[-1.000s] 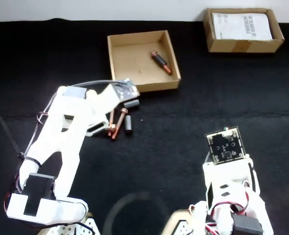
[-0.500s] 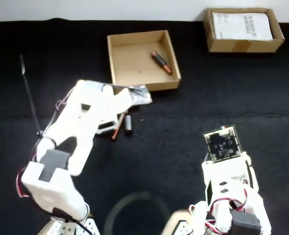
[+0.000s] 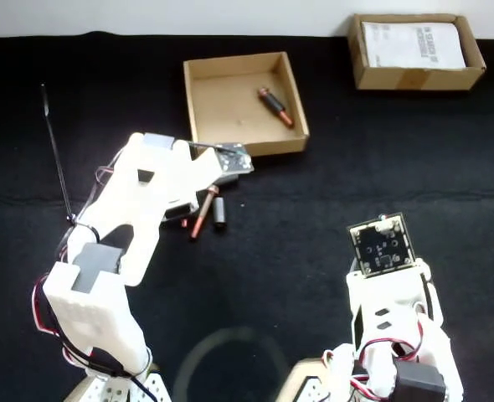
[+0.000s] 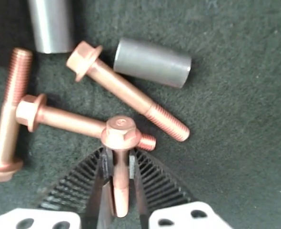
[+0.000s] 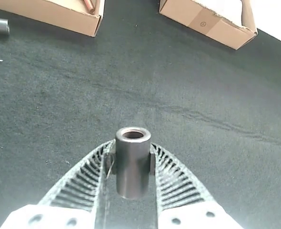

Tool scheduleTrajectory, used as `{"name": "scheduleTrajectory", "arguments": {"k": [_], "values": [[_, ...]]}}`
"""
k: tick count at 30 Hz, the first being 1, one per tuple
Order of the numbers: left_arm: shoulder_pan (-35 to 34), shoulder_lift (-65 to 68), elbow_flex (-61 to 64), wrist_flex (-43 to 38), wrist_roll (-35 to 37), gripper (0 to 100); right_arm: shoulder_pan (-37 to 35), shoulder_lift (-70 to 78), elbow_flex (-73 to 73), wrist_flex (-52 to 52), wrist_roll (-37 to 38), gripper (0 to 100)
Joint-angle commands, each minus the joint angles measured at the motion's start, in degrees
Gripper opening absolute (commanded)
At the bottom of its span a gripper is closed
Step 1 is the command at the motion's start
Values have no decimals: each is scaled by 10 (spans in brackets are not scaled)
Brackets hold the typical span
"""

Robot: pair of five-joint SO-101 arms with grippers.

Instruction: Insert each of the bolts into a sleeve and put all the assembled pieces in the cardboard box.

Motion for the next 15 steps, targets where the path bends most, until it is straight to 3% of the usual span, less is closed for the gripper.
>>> {"name": "scheduleTrajectory", "arguments": {"k": [1, 7, 15], "values": [[-8, -2, -9, 8, -3, 8, 7, 2, 0, -13, 4, 8], [-3, -11, 5, 29, 44, 8, 7, 2, 1, -27, -8, 8], [35, -114, -65, 155, 140, 8, -7, 3, 35, -138, -185, 8]]}}
